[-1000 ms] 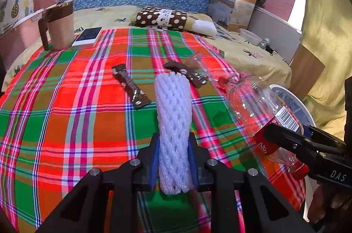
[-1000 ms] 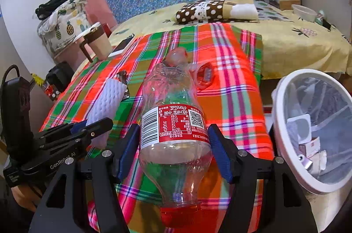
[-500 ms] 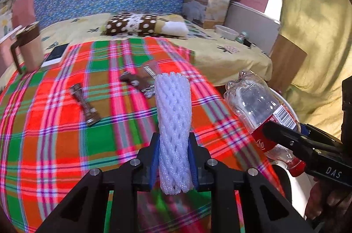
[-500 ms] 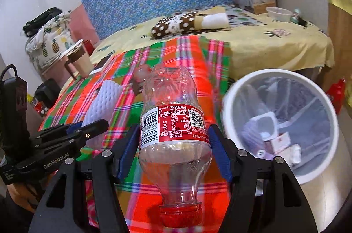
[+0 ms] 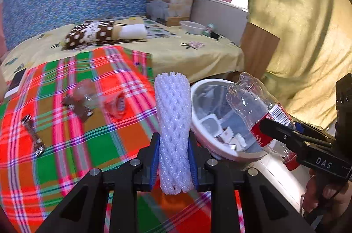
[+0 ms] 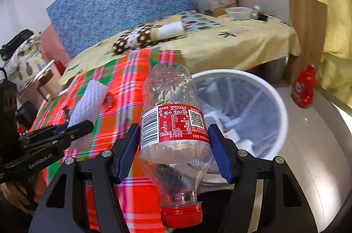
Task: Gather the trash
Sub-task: 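Carry foam net and bottle over the wastebasket and open both tools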
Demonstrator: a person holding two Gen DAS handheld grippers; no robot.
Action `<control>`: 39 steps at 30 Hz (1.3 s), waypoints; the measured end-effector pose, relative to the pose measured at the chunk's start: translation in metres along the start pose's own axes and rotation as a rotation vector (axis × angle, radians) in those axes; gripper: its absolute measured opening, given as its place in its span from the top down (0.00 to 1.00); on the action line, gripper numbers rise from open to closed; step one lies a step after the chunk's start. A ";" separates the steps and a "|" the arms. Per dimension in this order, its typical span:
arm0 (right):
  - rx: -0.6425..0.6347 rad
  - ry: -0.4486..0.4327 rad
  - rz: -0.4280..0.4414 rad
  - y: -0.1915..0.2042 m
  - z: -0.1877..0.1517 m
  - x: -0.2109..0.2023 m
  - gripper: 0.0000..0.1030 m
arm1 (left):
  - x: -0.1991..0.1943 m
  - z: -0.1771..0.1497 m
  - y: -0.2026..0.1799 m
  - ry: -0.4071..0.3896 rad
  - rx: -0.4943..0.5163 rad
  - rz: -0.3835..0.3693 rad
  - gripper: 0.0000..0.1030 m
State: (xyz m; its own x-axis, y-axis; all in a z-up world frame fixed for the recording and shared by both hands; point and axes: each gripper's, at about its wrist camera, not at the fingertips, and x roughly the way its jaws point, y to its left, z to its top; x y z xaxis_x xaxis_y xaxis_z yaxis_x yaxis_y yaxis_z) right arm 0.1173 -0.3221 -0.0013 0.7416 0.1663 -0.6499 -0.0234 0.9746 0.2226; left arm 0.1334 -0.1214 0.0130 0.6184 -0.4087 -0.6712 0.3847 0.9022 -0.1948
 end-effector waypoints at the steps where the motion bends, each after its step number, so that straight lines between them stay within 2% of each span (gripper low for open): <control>1: 0.006 0.000 -0.007 -0.004 0.000 0.000 0.37 | 0.003 0.001 -0.004 0.002 0.008 -0.007 0.76; 13: 0.061 0.030 -0.066 -0.035 -0.001 0.008 0.37 | 0.044 0.012 -0.037 0.057 0.058 -0.062 0.76; 23: 0.076 0.091 -0.111 -0.054 -0.003 0.020 0.37 | 0.076 0.020 -0.061 0.097 0.103 -0.100 0.76; 28: 0.072 0.080 -0.111 -0.057 -0.002 0.017 0.37 | 0.086 0.021 -0.066 0.111 0.110 -0.103 0.76; 30: 0.065 0.068 -0.113 -0.057 -0.002 0.015 0.37 | 0.088 0.022 -0.067 0.108 0.107 -0.112 0.74; 33: 0.061 0.053 -0.111 -0.058 0.000 0.011 0.37 | 0.089 0.023 -0.067 0.103 0.098 -0.117 0.64; 39: 0.062 0.027 -0.106 -0.057 0.003 0.006 0.37 | 0.083 0.025 -0.067 0.078 0.089 -0.128 0.60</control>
State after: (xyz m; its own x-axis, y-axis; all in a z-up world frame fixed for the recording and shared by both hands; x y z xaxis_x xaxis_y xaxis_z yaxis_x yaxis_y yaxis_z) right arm 0.1247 -0.3767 -0.0155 0.7196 0.0675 -0.6911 0.0965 0.9759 0.1958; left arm 0.1757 -0.2186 -0.0119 0.5066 -0.5048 -0.6990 0.5188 0.8260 -0.2205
